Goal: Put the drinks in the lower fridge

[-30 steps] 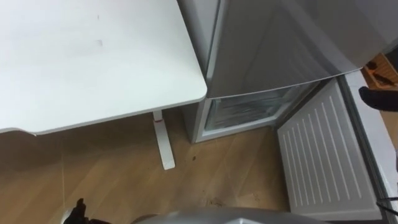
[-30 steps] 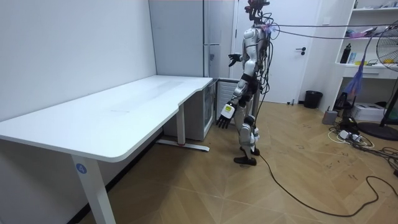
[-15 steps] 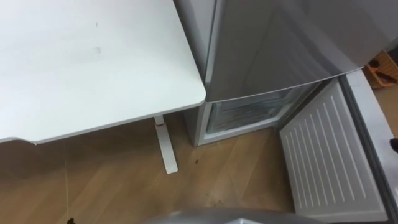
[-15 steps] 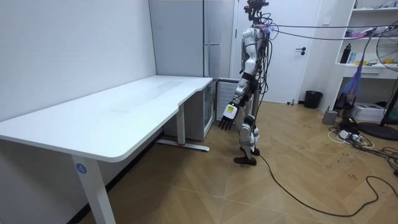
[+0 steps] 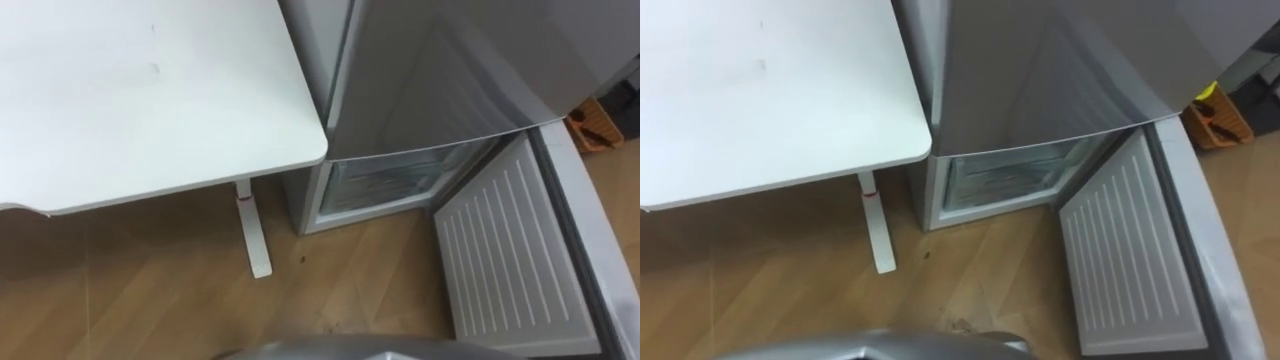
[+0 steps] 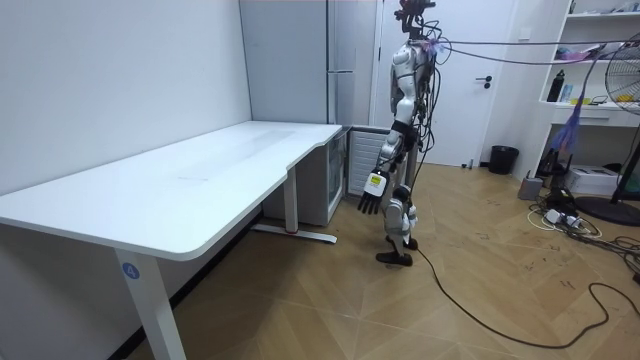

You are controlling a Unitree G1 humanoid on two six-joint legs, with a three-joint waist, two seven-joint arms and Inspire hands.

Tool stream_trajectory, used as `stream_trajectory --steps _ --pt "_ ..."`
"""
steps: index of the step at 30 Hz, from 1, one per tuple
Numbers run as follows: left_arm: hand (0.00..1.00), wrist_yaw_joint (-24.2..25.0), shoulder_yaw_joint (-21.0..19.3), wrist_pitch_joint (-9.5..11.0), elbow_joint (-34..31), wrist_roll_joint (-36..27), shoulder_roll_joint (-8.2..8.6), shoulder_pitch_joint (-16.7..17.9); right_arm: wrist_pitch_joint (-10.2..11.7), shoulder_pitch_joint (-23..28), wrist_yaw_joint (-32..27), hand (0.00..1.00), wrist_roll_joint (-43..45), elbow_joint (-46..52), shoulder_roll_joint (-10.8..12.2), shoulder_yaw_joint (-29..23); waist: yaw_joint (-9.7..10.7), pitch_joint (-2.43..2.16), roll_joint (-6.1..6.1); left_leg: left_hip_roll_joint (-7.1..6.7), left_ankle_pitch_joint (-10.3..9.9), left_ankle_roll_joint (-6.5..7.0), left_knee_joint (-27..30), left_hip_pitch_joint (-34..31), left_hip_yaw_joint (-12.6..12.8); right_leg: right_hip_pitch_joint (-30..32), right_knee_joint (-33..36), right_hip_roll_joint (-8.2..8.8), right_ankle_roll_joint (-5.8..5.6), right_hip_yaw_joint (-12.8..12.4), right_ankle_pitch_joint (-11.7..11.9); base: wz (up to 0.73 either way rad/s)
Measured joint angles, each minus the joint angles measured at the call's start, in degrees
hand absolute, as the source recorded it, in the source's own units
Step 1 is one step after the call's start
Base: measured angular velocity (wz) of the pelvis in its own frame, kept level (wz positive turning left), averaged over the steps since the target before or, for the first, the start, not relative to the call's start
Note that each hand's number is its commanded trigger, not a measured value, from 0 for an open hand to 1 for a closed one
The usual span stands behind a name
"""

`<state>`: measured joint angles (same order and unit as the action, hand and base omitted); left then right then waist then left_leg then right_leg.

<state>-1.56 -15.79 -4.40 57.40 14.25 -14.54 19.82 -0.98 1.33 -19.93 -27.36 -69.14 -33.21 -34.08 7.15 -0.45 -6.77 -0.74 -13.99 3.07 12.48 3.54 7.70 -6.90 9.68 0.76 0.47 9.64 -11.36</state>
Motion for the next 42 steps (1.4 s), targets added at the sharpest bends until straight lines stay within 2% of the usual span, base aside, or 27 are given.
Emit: stream_trajectory --steps 2,5,6,7,9,12,13,18,28,34,42 --pt "0.0 0.0 0.0 -0.4 0.0 0.0 0.3 -0.1 -0.4 -0.1 0.1 0.0 -1.4 0.0 0.0 0.1 0.1 0.23 0.8 0.0 0.0 0.04 0.1 0.0 0.0 0.0 0.0 0.02 -0.04 -0.1 0.1 0.0" --pt "0.0 0.1 0.0 -0.7 0.0 0.0 0.42 -0.3 -0.8 0.1 2.0 0.0 -3.7 -2.2 0.0 0.1 0.4 -0.01 2.2 0.0 0.0 0.02 -0.1 0.5 0.0 -0.1 0.0 0.11 -0.03 0.0 0.0 0.0" --pt "0.0 0.2 0.0 -0.8 0.0 0.0 0.4 -0.4 -1.9 0.4 2.6 0.0 -5.0 -2.8 0.2 0.2 0.4 0.02 2.58 0.0 0.1 -0.07 -0.4 0.6 0.0 -0.1 0.0 0.15 0.0 0.0 0.0 0.0" --pt "0.0 0.6 -0.1 -1.0 0.0 0.0 0.35 -0.4 -2.9 0.8 2.9 0.0 -6.9 -3.3 0.6 0.1 0.5 0.02 2.59 0.0 0.4 -0.18 -0.7 0.6 0.0 0.0 0.0 0.25 0.1 0.0 0.0 0.0" --pt "0.0 1.1 0.0 -1.3 -0.1 0.0 0.46 -0.3 -3.4 1.5 3.7 0.0 -9.2 -4.0 1.3 0.1 0.5 -0.02 2.22 0.01 0.6 -0.36 -0.8 0.7 0.0 -0.4 0.0 0.25 0.36 0.0 -0.2 0.02" --pt "0.0 1.2 0.2 -1.6 -0.3 0.0 0.58 -0.3 -3.9 3.3 4.5 0.0 -12.5 -4.4 3.4 0.1 0.6 0.08 1.03 0.06 0.7 -0.57 -0.7 0.7 -0.3 -0.8 -1.0 0.13 0.51 0.6 -0.3 0.08" --pt "0.0 1.2 0.3 -1.7 -0.5 0.0 0.58 -0.3 -4.2 3.8 4.7 0.0 -13.5 -4.4 4.2 0.2 0.5 0.27 0.92 0.08 0.7 -0.58 -0.7 0.7 -0.4 -0.8 -1.1 0.12 0.56 0.7 -0.4 0.07" --pt "0.0 1.2 0.4 -1.7 -0.4 0.1 0.54 -1.1 -4.2 4.6 6.5 0.0 -14.8 -4.4 6.6 1.6 0.3 0.37 0.92 -0.03 0.6 -0.54 -0.2 0.0 -0.4 -0.1 -1.0 0.01 0.49 0.7 -0.3 0.01" --pt "0.0 1.1 0.5 -1.5 -0.1 0.0 0.63 -2.4 -3.8 4.3 7.9 0.0 -14.6 -4.3 6.8 2.6 0.1 0.36 2.91 0.01 0.6 -0.53 -1.5 1.1 -0.2 -0.5 -0.9 -0.2 0.47 0.4 -0.3 -0.02" --pt "0.0 1.1 0.5 -1.3 -0.1 0.0 0.64 -3.5 -3.8 4.3 7.7 0.0 -13.1 -4.1 6.8 4.2 -1.1 0.42 2.91 -0.01 0.6 -0.51 -2.0 1.1 0.3 0.0 -0.3 -0.17 0.49 0.0 -0.2 -0.08" --pt "0.0 1.1 0.5 -1.3 -0.1 0.1 0.65 -3.2 -3.8 4.1 7.5 0.0 -13.4 -4.1 6.8 4.1 -1.3 0.5 2.74 0.0 0.7 -0.49 -1.8 1.1 0.2 0.0 0.0 -0.17 0.49 0.0 -0.2 0.0"
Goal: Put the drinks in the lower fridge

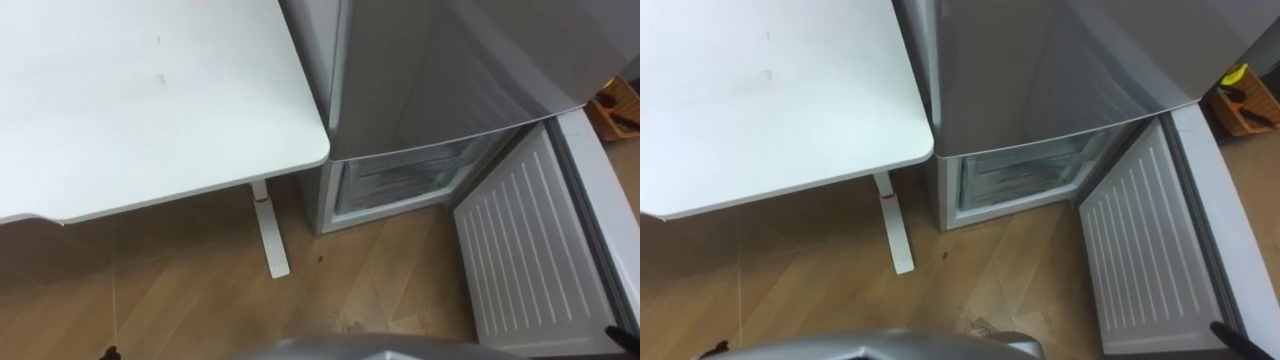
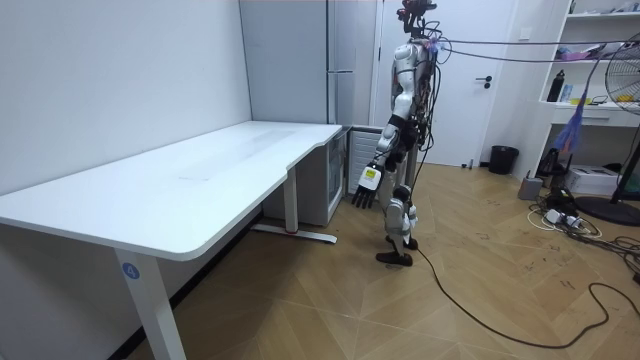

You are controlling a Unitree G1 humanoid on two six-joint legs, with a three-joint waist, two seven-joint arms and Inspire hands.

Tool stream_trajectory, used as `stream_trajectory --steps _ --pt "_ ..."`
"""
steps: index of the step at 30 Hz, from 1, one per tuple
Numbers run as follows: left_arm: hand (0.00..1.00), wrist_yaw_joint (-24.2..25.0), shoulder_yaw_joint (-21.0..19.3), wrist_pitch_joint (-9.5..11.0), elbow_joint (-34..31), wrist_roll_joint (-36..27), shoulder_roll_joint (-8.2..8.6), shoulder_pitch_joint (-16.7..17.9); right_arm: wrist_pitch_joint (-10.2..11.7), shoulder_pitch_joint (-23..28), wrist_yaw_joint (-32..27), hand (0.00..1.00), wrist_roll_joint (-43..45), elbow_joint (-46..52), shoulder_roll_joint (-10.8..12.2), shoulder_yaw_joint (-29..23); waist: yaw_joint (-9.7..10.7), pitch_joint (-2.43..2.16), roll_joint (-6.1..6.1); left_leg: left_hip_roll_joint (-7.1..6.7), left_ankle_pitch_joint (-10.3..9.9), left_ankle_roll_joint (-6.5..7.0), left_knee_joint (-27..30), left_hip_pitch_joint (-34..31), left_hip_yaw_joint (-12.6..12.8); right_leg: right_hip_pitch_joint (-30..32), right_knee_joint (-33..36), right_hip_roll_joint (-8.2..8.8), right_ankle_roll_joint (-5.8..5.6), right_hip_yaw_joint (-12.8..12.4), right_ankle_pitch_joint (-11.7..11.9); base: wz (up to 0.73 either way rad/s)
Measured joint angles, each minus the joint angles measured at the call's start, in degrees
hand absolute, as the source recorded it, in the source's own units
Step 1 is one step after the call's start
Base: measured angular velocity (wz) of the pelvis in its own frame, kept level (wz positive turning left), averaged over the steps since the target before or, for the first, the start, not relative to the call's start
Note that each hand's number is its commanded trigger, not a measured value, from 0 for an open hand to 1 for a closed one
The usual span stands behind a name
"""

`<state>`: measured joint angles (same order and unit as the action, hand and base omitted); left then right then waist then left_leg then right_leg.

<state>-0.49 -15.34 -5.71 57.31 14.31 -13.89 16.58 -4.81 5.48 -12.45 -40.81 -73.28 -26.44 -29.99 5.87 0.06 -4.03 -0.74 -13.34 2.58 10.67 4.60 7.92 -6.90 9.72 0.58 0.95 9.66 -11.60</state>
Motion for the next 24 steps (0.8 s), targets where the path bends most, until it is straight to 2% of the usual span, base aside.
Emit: stream_trajectory --steps 5,8,16,18,24 --pt "0.0 0.0 -0.1 0.0 0.0 -0.2 0.0 0.1 -0.1 -0.2 -0.4 0.0 -0.2 0.5 -0.2 -0.7 0.2 -0.09 -0.5 0.0 0.0 0.01 0.0 -0.1 0.0 0.1 0.1 0.0 0.0 0.0 0.0 0.0" --pt "0.0 0.0 -0.2 0.0 -0.2 -0.1 -0.02 0.4 -0.2 -1.2 -1.8 0.0 -0.1 1.3 -1.3 -0.7 0.4 -0.15 -0.8 -0.02 0.0 0.01 0.0 -0.3 0.0 0.5 0.0 0.03 0.0 0.0 0.0 0.0" --pt "0.0 0.7 -0.1 -0.1 -2.2 -0.4 -0.21 0.6 -0.8 -1.8 -5.0 0.0 2.1 8.7 -2.0 -0.6 0.7 0.17 -2.58 -0.02 0.0 0.04 0.0 -1.1 0.0 1.4 0.2 0.02 0.0 0.0 0.0 -0.02" --pt "0.0 0.7 0.1 -0.1 -2.2 -0.2 -0.21 0.7 -0.8 -2.3 -5.0 0.0 3.3 10.8 -2.3 -0.6 0.7 0.18 -2.54 -0.02 0.0 0.04 0.1 -1.4 0.0 1.9 0.3 0.0 -0.01 -0.1 0.0 -0.1" --pt "0.0 0.5 1.0 -0.1 -2.2 -0.1 -0.1 0.8 0.4 -3.2 -4.0 0.0 4.3 16.4 -2.4 -0.6 0.8 -0.19 -1.86 0.04 0.0 0.03 0.8 -1.9 -0.3 2.0 0.2 0.11 -0.01 0.6 0.0 0.06"
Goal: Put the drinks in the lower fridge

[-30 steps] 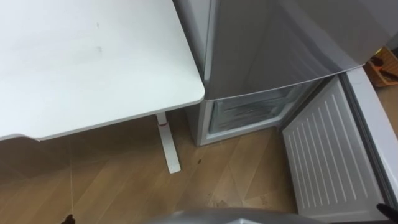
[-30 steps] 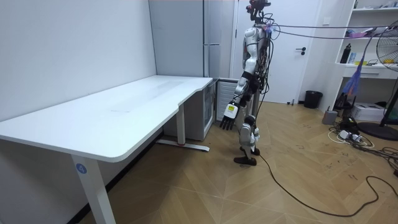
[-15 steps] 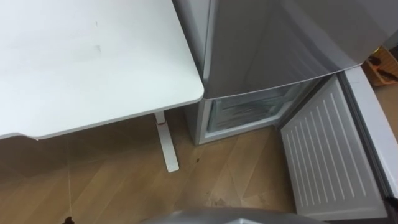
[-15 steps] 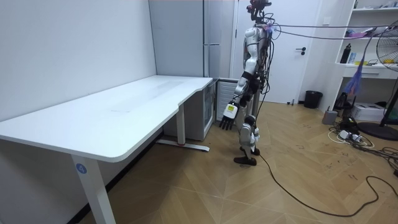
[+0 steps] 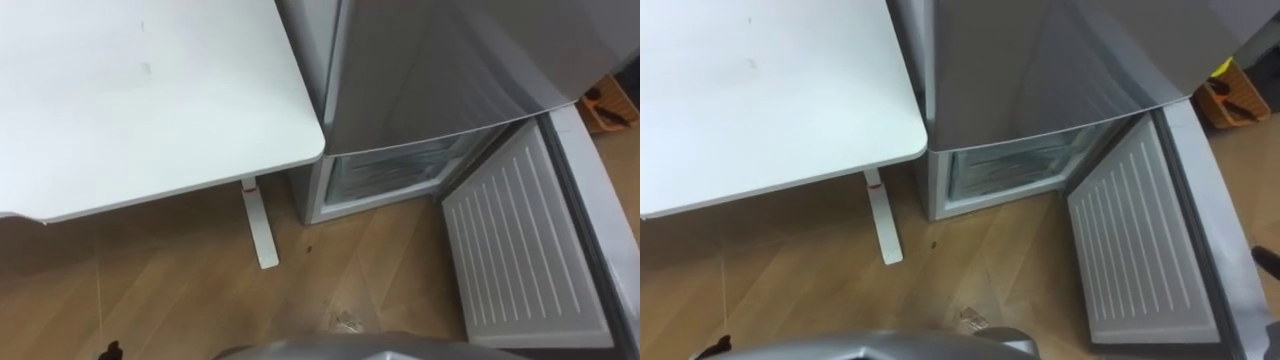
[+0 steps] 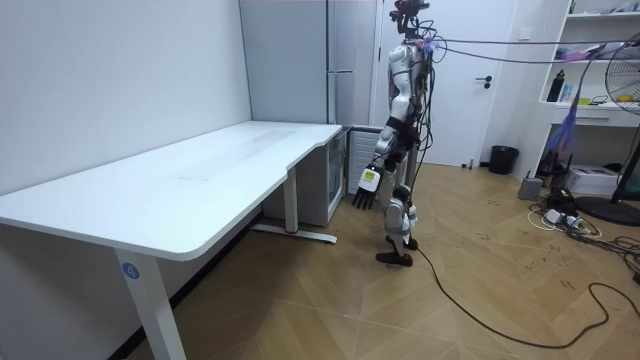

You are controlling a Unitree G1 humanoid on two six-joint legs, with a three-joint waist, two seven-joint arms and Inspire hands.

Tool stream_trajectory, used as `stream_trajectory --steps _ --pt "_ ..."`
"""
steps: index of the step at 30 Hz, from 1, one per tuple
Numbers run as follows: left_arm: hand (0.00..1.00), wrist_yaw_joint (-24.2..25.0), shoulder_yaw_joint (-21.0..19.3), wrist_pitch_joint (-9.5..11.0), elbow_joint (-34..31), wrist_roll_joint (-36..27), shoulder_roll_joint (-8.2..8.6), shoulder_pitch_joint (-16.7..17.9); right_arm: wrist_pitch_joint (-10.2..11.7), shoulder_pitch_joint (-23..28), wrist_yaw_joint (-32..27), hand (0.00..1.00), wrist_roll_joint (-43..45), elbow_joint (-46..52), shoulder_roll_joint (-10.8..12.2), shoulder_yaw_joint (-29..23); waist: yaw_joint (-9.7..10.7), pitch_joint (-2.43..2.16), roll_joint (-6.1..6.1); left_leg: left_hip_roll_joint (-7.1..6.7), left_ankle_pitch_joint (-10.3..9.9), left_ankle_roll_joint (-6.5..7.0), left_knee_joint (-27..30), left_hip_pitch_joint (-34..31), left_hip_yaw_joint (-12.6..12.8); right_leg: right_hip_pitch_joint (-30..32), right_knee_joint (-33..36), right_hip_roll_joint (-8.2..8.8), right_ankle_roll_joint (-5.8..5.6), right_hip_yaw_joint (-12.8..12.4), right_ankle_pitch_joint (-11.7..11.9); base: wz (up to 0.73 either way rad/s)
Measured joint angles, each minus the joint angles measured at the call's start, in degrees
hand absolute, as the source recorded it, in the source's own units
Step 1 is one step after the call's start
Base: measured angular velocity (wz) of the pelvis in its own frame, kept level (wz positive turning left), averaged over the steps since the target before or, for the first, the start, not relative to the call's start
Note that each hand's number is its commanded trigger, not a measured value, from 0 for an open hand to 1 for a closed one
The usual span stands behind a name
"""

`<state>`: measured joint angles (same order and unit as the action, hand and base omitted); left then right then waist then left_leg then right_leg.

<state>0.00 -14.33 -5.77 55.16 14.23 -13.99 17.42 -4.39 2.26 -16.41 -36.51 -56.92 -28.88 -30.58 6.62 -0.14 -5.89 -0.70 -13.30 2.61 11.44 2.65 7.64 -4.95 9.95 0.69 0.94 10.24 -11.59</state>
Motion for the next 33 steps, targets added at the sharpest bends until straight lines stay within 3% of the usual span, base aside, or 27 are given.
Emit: stream_trajectory --steps 5,10,15,24,33 --pt "0.0 0.0 0.0 -0.1 -0.1 0.0 0.06 -0.1 0.0 -1.2 1.0 0.0 -0.7 0.0 0.0 0.1 -0.3 0.12 0.62 -0.01 0.0 0.0 0.2 -0.1 -0.2 -0.2 0.0 0.1 0.0 0.4 0.0 0.04" --pt "0.0 0.0 -0.1 -0.2 -0.6 0.0 0.04 0.9 0.0 -1.0 1.9 0.0 -3.2 -2.7 0.0 0.0 0.5 -0.15 1.35 -0.01 0.0 -0.01 0.3 0.0 -0.7 -0.9 -0.2 0.16 0.0 0.8 0.0 0.09" --pt "0.0 0.1 -0.4 -0.4 -1.3 0.1 0.03 1.7 0.1 -1.0 2.2 0.0 -3.9 -4.5 -0.6 -0.7 0.9 -0.08 2.16 0.0 0.0 -0.01 0.5 -0.1 -0.7 -0.9 -0.1 0.16 0.07 0.7 0.0 0.01" --pt "0.0 0.2 -1.2 -0.6 -1.3 0.1 -0.67 0.7 0.6 -0.5 3.6 0.0 -13.5 -11.2 -1.3 -0.6 0.8 -0.27 2.58 0.06 0.0 -0.02 1.5 -1.6 -1.4 -0.1 -0.1 -0.04 0.23 1.2 0.1 0.02" --pt "0.0 1.4 0.4 -1.8 -1.2 1.3 -0.68 -1.4 -0.5 -0.9 10.1 0.0 -14.2 -16.6 -0.5 5.1 -1.0 0.01 2.83 0.06 0.0 -0.04 2.1 -2.0 -2.1 -0.1 -0.1 -0.06 0.36 2.1 0.2 0.04"
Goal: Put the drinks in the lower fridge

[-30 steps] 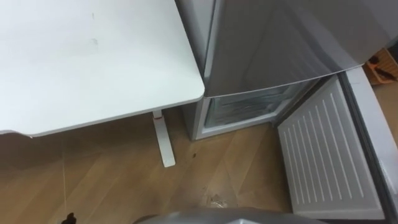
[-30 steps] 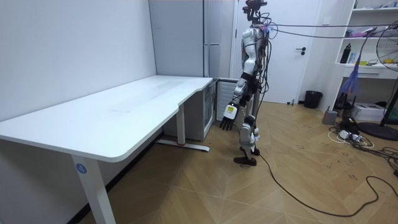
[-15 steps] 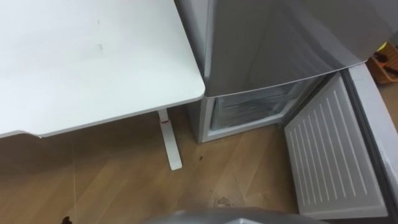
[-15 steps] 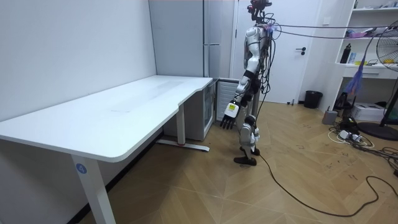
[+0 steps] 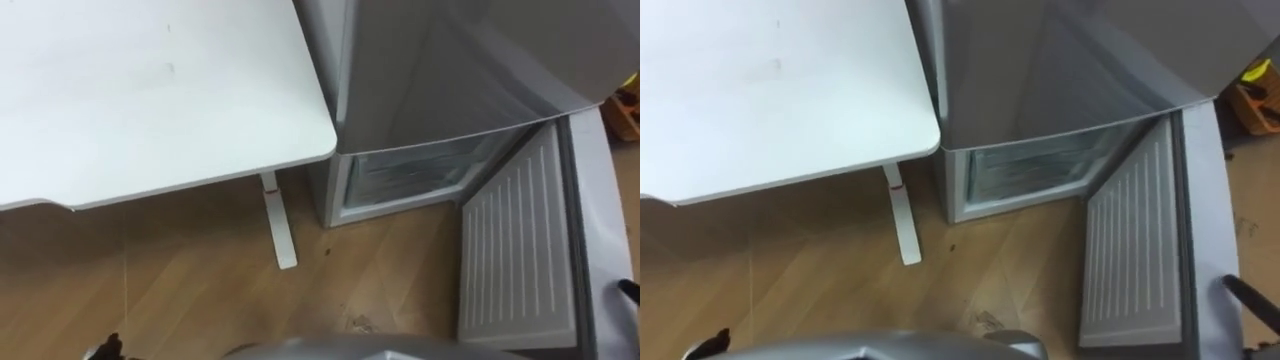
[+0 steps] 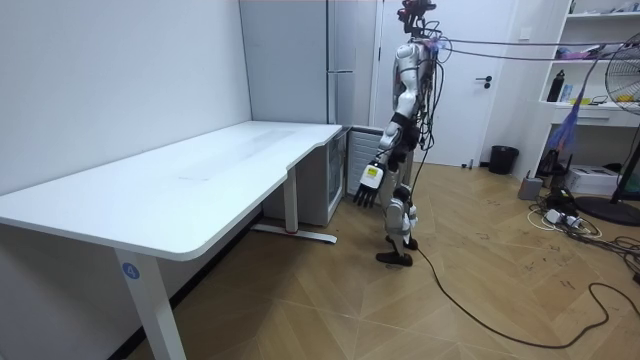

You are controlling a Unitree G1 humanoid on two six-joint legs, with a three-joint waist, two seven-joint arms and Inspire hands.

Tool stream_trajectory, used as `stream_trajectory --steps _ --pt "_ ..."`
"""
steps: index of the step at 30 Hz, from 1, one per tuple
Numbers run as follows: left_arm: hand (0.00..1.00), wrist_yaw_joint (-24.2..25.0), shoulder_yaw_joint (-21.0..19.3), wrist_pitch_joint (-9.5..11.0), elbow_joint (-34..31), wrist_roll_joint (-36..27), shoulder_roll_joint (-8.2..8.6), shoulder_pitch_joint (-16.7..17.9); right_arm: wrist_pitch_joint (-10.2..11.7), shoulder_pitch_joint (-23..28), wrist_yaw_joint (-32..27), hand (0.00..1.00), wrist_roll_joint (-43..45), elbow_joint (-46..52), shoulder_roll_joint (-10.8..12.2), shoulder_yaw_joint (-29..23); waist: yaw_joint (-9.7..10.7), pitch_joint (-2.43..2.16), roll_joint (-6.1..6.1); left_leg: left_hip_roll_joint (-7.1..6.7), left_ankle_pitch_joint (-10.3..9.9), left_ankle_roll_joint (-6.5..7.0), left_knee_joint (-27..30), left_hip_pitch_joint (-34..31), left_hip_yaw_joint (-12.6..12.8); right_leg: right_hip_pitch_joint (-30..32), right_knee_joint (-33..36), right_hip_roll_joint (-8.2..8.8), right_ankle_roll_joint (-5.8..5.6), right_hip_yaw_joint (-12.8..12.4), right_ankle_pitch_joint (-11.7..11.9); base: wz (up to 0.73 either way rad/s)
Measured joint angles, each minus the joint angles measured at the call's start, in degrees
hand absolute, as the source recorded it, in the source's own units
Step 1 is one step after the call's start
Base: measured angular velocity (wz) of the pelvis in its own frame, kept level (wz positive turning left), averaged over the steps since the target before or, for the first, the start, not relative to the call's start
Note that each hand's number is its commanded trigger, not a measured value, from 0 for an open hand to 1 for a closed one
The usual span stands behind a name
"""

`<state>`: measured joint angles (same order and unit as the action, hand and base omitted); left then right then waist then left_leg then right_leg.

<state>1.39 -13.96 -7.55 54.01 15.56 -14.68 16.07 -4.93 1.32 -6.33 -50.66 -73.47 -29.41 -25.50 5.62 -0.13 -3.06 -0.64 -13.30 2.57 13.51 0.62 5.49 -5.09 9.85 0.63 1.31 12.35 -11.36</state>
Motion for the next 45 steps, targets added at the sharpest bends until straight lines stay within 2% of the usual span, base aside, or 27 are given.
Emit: stream_trajectory --steps 3,7,9,10,12,13,14,15,16,18,20,22,24,26,27,29,31,34,37,39,41,43,45 --pt "0.0 0.4 0.9 0.0 0.1 0.0 0.18 0.1 -0.3 2.0 4.9 0.0 -2.5 -0.7 1.1 3.1 -1.5 0.02 -0.39 0.02 0.0 -0.01 -0.1 0.1 -0.1 0.0 0.0 0.06 0.04 0.4 0.0 0.02" --pt "0.0 0.5 2.0 -0.8 0.1 -0.1 0.15 0.8 -1.6 2.8 11.0 0.0 -2.7 0.9 2.2 7.4 -1.8 -0.09 -0.82 0.04 0.0 -0.03 -0.1 0.1 0.0 0.1 0.0 0.2 0.11 0.4 0.1 -0.03" --pt "0.0 0.6 3.6 -0.9 0.1 0.0 0.13 0.4 -1.9 3.5 12.0 0.0 -2.8 5.9 2.6 11.1 -2.6 0.02 -0.86 0.25 0.1 -0.06 -0.1 -0.1 0.5 0.4 0.0 0.26 0.19 0.3 0.4 -0.16" --pt "0.0 0.9 4.5 -0.9 0.3 0.0 0.11 -0.3 -2.0 4.2 13.0 0.0 -2.6 11.6 3.3 14.0 -2.8 0.12 -0.94 0.38 0.1 -0.12 0.1 -0.5 0.6 0.7 0.0 0.15 0.27 0.4 0.6 -0.1" --pt "0.0 1.1 6.9 -0.7 1.4 0.1 -0.17 -2.1 -0.8 5.9 15.5 0.0 -1.7 22.4 5.6 19.6 -3.6 0.07 -0.58 0.57 0.3 -0.4 0.2 -1.1 0.6 1.3 0.0 0.0 0.55 0.4 0.8 -0.03" --pt "0.0 1.6 8.8 -0.6 1.1 0.1 -0.3 -3.4 -0.3 7.6 14.0 0.0 1.8 27.3 6.6 23.3 -4.7 0.32 -1.1 0.83 0.3 -0.54 0.5 -1.4 0.6 1.4 -0.1 -0.22 0.72 0.5 1.0 0.0" --pt "0.0 1.7 9.9 -0.3 1.1 -0.1 -0.29 -4.1 -0.3 8.5 14.0 0.0 2.2 29.5 7.0 24.6 -5.1 0.33 -1.32 0.94 0.3 -0.6 0.6 -1.6 0.6 1.6 -0.1 -0.31 0.75 0.6 1.0 -0.08" --pt "0.0 1.8 12.7 0.0 1.4 -0.3 -0.2 -5.4 -0.9 10.1 14.0 0.0 2.4 35.7 7.1 27.1 -6.1 0.36 -1.3 1.34 0.1 -0.92 1.2 -2.3 1.0 2.3 0.1 -0.63 0.99 0.3 1.1 -0.26" --pt "0.0 1.9 15.3 0.1 2.0 -0.3 -0.17 -6.3 -1.1 11.4 14.2 0.0 2.7 41.7 7.5 29.9 -7.1 0.56 -0.88 1.9 -0.3 -1.19 2.1 -3.0 1.4 3.0 0.1 -1.06 1.35 0.4 1.4 -0.4" --pt "0.0 1.9 17.7 0.4 3.2 -0.3 -0.09 -7.8 -0.9 11.7 16.4 0.0 2.8 49.6 7.8 34.8 -8.6 0.66 -0.38 2.34 -0.5 -1.49 2.3 -3.4 1.3 3.7 0.1 -1.6 1.88 0.5 1.8 -0.5" --pt "0.0 2.0 19.0 0.7 3.3 -0.3 -0.03 -9.1 0.2 11.1 22.8 0.0 3.9 58.1 8.2 40.3 -9.4 0.76 0.28 2.72 -0.5 -1.87 2.3 -3.7 1.1 4.1 0.0 -1.86 2.18 1.4 2.0 -0.14" --pt "0.0 2.3 21.5 1.5 4.1 -0.4 0.29 -11.0 1.2 7.2 31.5 0.0 3.3 65.8 10.2 48.2 -10.2 0.56 1.27 2.81 -0.2 -2.22 2.2 -3.9 0.2 4.0 0.0 -1.85 2.24 2.9 2.0 0.28" --pt "0.0 2.6 22.0 2.3 3.8 -0.4 0.53 -11.6 1.1 3.6 36.8 0.0 3.4 68.9 10.2 51.6 -11.2 0.58 2.0 2.5 0.0 -2.23 2.1 -4.1 -0.6 3.9 -0.1 -1.68 2.44 3.7 1.8 0.27" --pt "0.0 2.5 21.9 2.6 3.8 -0.5 0.53 -11.5 1.1 2.0 40.7 0.0 3.5 70.1 10.1 52.2 -12.1 0.47 1.78 1.78 0.7 -2.17 1.3 -4.0 -0.9 3.7 -0.2 -1.17 2.53 4.2 1.2 0.35" --pt "0.0 2.5 22.0 2.5 3.8 -0.4 0.51 -11.1 1.0 2.0 42.3 0.0 4.0 69.9 9.7 52.2 -12.3 0.22 1.3 1.65 1.1 -2.13 1.1 -3.7 -0.8 3.5 -0.2 -0.78 2.34 4.8 1.0 0.38" --pt "0.0 2.5 22.0 2.0 4.0 -0.4 0.5 -10.3 -0.5 2.5 44.2 0.0 4.3 69.3 8.5 51.6 -12.4 0.49 0.32 1.52 1.3 -2.04 1.2 -3.4 -0.6 3.0 -0.3 -0.58 2.1 5.0 0.8 0.33" --pt "0.0 2.5 21.6 1.2 4.6 -0.7 0.43 -9.0 -2.4 3.9 46.0 0.0 4.9 68.6 8.0 50.8 -12.3 0.35 -1.01 1.52 1.3 -2.02 1.4 -3.9 -0.9 3.0 -0.2 -0.55 2.05 4.9 0.8 0.17" --pt "0.0 2.2 21.8 0.8 4.9 -1.7 0.34 -8.5 -2.7 6.0 48.7 0.0 8.5 66.7 7.8 49.1 -12.0 0.62 -1.89 1.54 1.1 -1.86 1.7 -4.1 -0.9 2.8 -0.1 -0.57 2.01 4.9 0.8 0.13" --pt "0.0 1.8 21.9 0.6 5.9 -2.5 0.21 -8.7 -2.8 6.1 50.9 0.0 13.6 62.2 7.1 48.0 -11.9 0.84 -1.36 1.55 0.6 -1.66 1.9 -4.0 -1.0 2.2 -0.1 -0.54 1.79 4.8 0.8 0.01" --pt "0.0 1.6 21.7 0.6 5.9 -2.5 0.12 -8.7 -3.0 6.3 51.3 0.0 17.0 58.7 7.0 47.0 -12.0 0.68 -1.01 1.51 0.6 -1.64 2.0 -3.9 -1.0 2.2 -0.1 -0.47 1.79 4.7 0.8 -0.02" --pt "0.0 1.4 21.5 0.6 5.7 -2.5 0.14 -8.0 -3.3 7.1 51.5 0.0 21.9 54.5 6.6 45.9 -12.0 0.06 -0.74 1.41 0.7 -1.61 2.1 -3.8 -1.0 2.0 -0.2 -0.4 1.79 4.6 0.8 0.0" --pt "0.0 1.4 21.6 0.4 5.8 -2.5 0.17 -7.5 -3.3 7.3 51.5 0.0 24.5 50.3 6.6 45.9 -11.7 0.15 -0.51 1.27 0.7 -1.6 2.0 -3.0 -1.0 1.2 -0.3 -0.36 1.77 4.7 0.7 0.0" --pt "0.0 1.4 21.7 0.4 5.8 -2.5 0.16 -7.3 -3.4 7.9 51.5 0.0 27.5 46.8 6.7 45.2 -10.9 -0.02 -0.6 0.86 0.8 -1.5 2.0 -3.0 -1.6 1.0 -0.3 -0.19 1.63 5.0 0.5 0.13"
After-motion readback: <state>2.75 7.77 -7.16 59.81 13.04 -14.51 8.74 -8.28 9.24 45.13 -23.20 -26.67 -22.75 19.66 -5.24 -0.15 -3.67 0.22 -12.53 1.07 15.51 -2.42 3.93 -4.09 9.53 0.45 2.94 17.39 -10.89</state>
